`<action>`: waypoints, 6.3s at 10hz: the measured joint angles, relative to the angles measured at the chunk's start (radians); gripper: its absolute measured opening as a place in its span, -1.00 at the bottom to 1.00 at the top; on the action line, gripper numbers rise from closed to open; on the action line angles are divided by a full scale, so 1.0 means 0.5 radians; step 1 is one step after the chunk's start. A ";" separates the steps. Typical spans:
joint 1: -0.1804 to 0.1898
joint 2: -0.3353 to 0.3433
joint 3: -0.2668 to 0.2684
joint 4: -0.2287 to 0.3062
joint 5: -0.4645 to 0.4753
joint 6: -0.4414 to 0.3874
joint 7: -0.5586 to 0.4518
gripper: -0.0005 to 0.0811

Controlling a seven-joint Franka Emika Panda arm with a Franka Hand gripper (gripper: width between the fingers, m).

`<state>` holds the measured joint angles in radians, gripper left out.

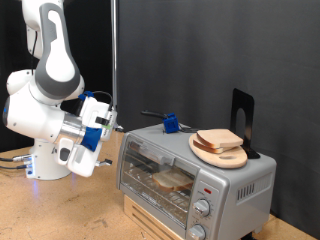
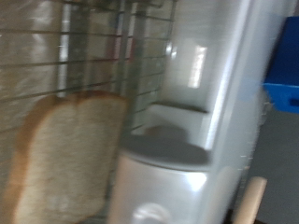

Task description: Make a piece of toast with the oven

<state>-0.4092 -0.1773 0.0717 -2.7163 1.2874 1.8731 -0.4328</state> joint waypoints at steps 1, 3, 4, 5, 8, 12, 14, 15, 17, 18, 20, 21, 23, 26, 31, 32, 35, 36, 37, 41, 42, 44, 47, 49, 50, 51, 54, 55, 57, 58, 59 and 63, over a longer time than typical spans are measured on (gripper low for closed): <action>-0.020 0.032 -0.033 0.062 -0.030 -0.090 0.018 0.97; -0.068 0.158 -0.096 0.239 -0.039 -0.219 0.037 0.97; -0.081 0.223 -0.109 0.325 -0.031 -0.243 0.063 0.97; -0.084 0.293 -0.122 0.424 -0.072 -0.313 0.118 0.97; -0.090 0.568 -0.128 0.736 -0.124 -0.489 0.292 0.97; -0.099 0.655 -0.125 0.808 -0.151 -0.618 0.219 0.97; -0.082 0.821 -0.095 0.965 -0.120 -0.583 0.266 0.97; -0.073 0.887 -0.080 1.026 -0.034 -0.504 0.319 0.97; -0.038 0.955 -0.044 1.073 0.238 -0.218 0.335 0.97; -0.047 0.956 -0.046 1.073 0.162 -0.305 0.335 0.97; -0.083 1.009 -0.058 1.155 -0.076 -0.637 0.420 0.97; -0.082 1.082 -0.055 1.249 -0.113 -0.706 0.478 0.97; -0.072 1.258 -0.028 1.441 -0.077 -0.706 0.552 0.97; -0.048 1.353 -0.010 1.533 0.055 -0.555 0.552 0.97; -0.058 1.647 0.003 1.955 -0.030 -0.807 0.820 0.97; -0.047 1.716 0.015 2.047 0.000 -0.771 0.873 0.97; -0.033 1.773 0.022 2.109 0.013 -0.751 0.871 0.97; -0.030 1.782 0.028 2.104 0.035 -0.718 0.813 0.97; -0.020 1.806 0.044 2.109 0.064 -0.652 0.752 0.97; 0.055 2.002 0.100 2.256 0.151 -0.498 0.665 0.97; 0.068 2.046 0.101 2.302 0.151 -0.490 0.665 0.97; 0.071 2.111 0.095 2.367 0.149 -0.484 0.669 0.97; 0.077 2.209 0.082 2.476 0.127 -0.428 0.700 0.97; 0.101 2.294 0.082 2.586 0.087 -0.404 0.721 0.97; 0.118 2.334 0.082 2.636 0.070 -0.403 0.724 0.97; 0.133 2.368 0.082 2.674 0.060 -0.403 0.727 0.97; 0.170 2.414 0.088 2.719 0.053 -0.403 0.735 0.97; 0.180 2.414 0.091 2.719 0.053 -0.403 0.735 0.97; 0.193 2.414 0.101 2.719 0.054 -0.404 0.734 0.97; 0.196 2.414 0.108 2.719 0.054 -0.404 0.734 0.97; 0.199 2.414 0.113 2.719 0.055 -0.404 0.734 0.97; 0.201 2.414 0.119 2.719 0.055 -0.408 0.734 0.69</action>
<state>-0.3089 1.0296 0.1310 -1.3570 1.3147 1.6691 -0.0656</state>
